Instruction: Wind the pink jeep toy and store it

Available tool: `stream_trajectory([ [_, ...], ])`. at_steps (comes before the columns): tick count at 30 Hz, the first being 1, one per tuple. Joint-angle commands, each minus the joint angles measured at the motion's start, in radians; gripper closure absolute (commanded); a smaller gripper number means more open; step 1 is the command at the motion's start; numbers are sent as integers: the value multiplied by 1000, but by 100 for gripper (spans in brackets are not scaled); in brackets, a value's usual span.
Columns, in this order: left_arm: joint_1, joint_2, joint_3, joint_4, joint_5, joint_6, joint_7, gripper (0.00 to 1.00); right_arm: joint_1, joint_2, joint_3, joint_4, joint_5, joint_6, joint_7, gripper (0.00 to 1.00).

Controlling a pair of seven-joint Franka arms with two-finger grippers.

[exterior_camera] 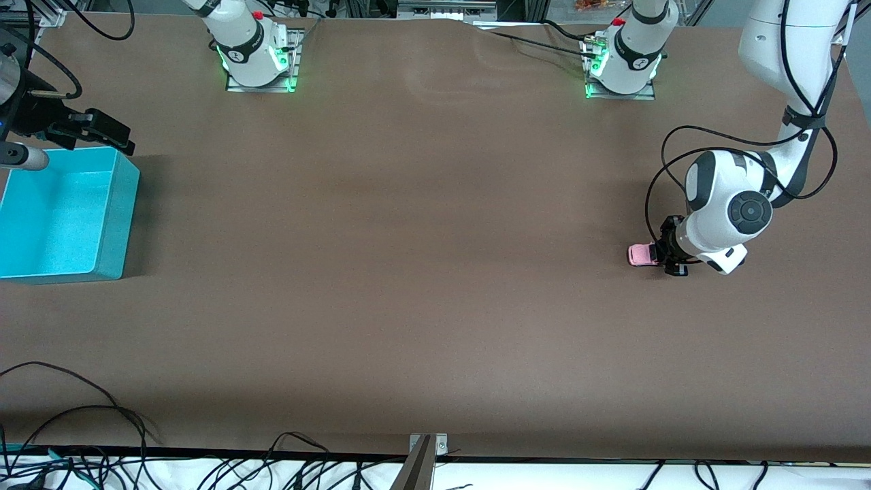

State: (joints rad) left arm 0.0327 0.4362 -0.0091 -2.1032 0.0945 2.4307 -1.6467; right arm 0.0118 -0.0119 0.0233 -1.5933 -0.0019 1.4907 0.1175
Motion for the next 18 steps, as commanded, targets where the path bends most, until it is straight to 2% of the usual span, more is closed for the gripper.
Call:
stream_trajectory([
  [1, 24, 52, -5, 6, 34, 54, -19, 84, -3, -3, 1, 18, 16, -17, -2, 0],
  [18, 110, 55, -12, 12, 83, 70, -18, 84, -3, -3, -5, 18, 14, -17, -4, 0],
])
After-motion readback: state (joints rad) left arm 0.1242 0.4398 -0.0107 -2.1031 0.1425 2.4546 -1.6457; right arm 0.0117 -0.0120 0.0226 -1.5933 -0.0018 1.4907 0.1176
